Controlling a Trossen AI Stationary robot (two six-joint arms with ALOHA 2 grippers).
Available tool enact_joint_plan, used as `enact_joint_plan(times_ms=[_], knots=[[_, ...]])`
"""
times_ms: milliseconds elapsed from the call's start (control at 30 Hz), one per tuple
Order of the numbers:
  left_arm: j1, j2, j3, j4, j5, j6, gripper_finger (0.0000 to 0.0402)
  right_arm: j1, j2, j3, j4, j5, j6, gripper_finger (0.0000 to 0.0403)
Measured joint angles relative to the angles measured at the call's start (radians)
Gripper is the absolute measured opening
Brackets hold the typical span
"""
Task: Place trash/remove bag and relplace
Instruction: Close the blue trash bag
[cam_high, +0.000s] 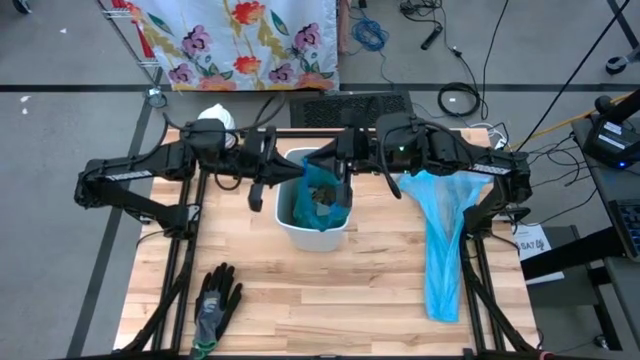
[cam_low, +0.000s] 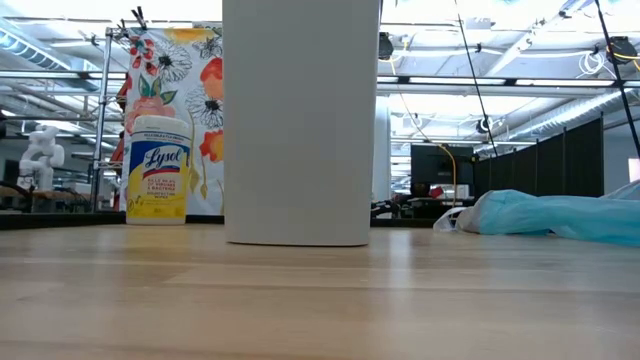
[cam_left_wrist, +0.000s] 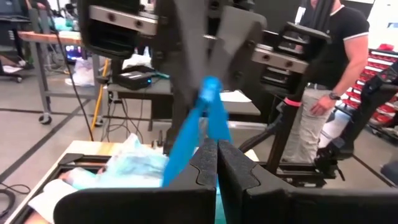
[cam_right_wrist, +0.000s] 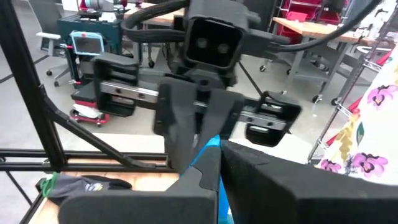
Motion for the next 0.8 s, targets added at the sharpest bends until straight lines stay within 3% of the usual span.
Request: enact_joint_plan(times_ms=[200, 500, 800], knots=[[0.029, 0.000, 0.000, 0.012, 0.000, -0.007, 0.0004, 0.006, 0.000, 0.000, -0.001, -0.004, 0.000, 0.0013], [0.032, 0.055, 0.000, 0.052, 0.010, -0.016, 0.0004, 0.007, 0.000, 0.000, -0.083, -0.064, 0.046, 0.0089], [0.032, 0.092, 0.000, 0.108, 0.109, -0.087, 0.0004, -0.006, -0.026, 0.000, -0.091, 0.023, 0.008, 0.0116]])
